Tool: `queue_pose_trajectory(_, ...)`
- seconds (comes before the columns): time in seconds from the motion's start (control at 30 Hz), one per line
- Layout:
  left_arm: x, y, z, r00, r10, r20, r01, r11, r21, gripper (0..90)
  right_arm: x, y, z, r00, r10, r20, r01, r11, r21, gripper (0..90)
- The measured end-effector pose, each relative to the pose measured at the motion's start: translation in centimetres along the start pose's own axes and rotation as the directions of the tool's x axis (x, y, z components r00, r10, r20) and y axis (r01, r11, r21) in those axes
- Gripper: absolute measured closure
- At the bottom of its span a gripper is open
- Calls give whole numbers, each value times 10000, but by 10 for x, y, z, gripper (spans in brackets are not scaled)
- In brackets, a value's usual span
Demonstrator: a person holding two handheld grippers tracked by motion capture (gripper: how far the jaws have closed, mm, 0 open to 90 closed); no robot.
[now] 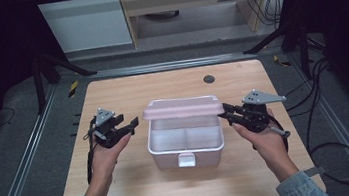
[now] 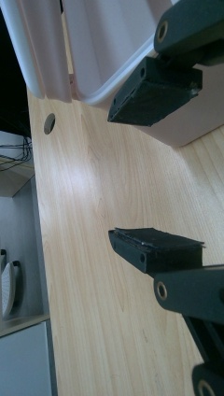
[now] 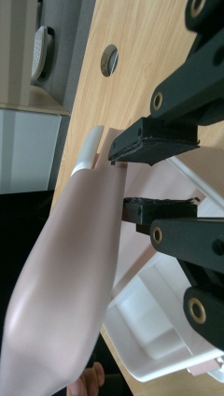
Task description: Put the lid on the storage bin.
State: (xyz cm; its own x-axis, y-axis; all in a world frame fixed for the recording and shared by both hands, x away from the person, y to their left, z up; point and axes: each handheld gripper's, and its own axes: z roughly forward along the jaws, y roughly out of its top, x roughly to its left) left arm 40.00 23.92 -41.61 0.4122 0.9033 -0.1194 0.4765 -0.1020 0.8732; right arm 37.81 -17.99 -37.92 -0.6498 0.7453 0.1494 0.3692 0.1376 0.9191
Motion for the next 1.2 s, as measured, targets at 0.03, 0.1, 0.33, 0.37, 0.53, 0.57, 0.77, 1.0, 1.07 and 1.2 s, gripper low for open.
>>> queue_pose_trajectory(0.03,0,0,0,10000,-12,-6,12,10000,-3,362,0,0,-1,10000,-17,4,17,10000,25,688)
queue_pose_trajectory(0.1,3,-1,-1,10000,-91,-36,91,10000,-10,354,-1,-1,-5,9997,-80,221,77,9999,151,645)
queue_pose_trajectory(0.33,11,-3,-3,9994,-255,-227,254,9997,-11,312,-20,-14,-26,9919,273,1238,-293,9995,142,556)
queue_pose_trajectory(0.37,12,-3,-2,9994,-245,-246,245,9997,-11,306,-23,-15,-27,9903,296,1360,-323,9993,180,537)
queue_pose_trajectory(0.53,21,-6,4,9977,-23,-675,37,9998,215,241,-45,-25,-21,9738,366,2244,-470,9980,411,407)
queue_pose_trajectory(0.57,23,-8,6,9973,-1,-736,21,9996,278,222,-50,-28,-19,9691,439,2426,-565,9974,449,372)
queue_pose_trajectory(0.77,45,-31,26,9891,677,-1305,-490,9887,1418,155,-82,-51,1,9358,723,3449,-1127,9887,987,204)
queue_pose_trajectory(1.0,64,-64,45,9806,733,-1817,-251,9667,2545,94,-106,-86,28,8977,1048,4279,-1947,9656,1720,163)
queue_pose_trajectory(1.07,67,-70,50,9788,917,-1831,-360,9572,2870,74,-110,-92,34,8908,1011,4430,-2092,9567,2023,153)
queue_pose_trajectory(1.2,73,-74,51,9816,604,-1812,-66,9590,2835,59,-114,-98,40,8805,917,4650,-2202,9479,2301,142)
